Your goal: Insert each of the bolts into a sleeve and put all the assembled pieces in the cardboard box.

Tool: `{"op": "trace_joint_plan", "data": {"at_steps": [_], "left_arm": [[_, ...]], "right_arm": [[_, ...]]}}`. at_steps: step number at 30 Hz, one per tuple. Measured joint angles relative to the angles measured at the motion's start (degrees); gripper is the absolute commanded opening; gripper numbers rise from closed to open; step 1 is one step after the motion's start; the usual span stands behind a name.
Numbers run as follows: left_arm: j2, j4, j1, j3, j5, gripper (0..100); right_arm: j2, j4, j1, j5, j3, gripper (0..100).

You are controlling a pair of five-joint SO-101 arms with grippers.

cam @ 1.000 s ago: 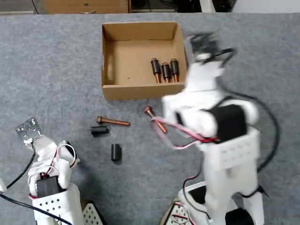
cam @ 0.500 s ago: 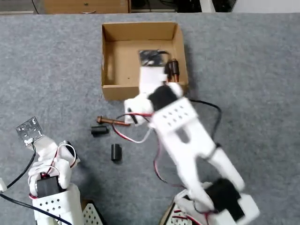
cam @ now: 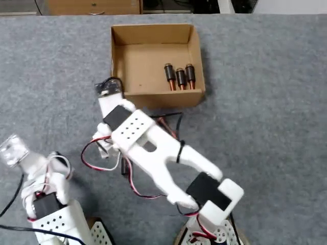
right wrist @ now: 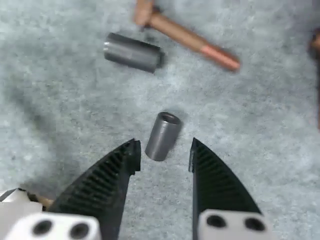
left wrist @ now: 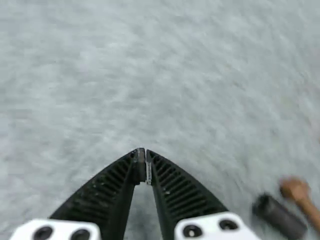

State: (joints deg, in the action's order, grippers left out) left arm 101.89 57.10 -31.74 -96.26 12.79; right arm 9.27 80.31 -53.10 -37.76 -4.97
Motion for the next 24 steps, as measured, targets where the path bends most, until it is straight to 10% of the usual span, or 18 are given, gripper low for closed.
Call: {"op": "trace_joint_plan", "data": {"at_steps": [7,24], "left_arm": [[0.26,3.25,-12.40,0.00,1.32,2],[0.26,3.25,-13.45,0.00,5.36,2]], "right_arm": [[7.12,0.00,-0.09,-2.73,1.14,15.3],[16.26,-0.26,-0.09,-2.99,4.04,15.2]]}}
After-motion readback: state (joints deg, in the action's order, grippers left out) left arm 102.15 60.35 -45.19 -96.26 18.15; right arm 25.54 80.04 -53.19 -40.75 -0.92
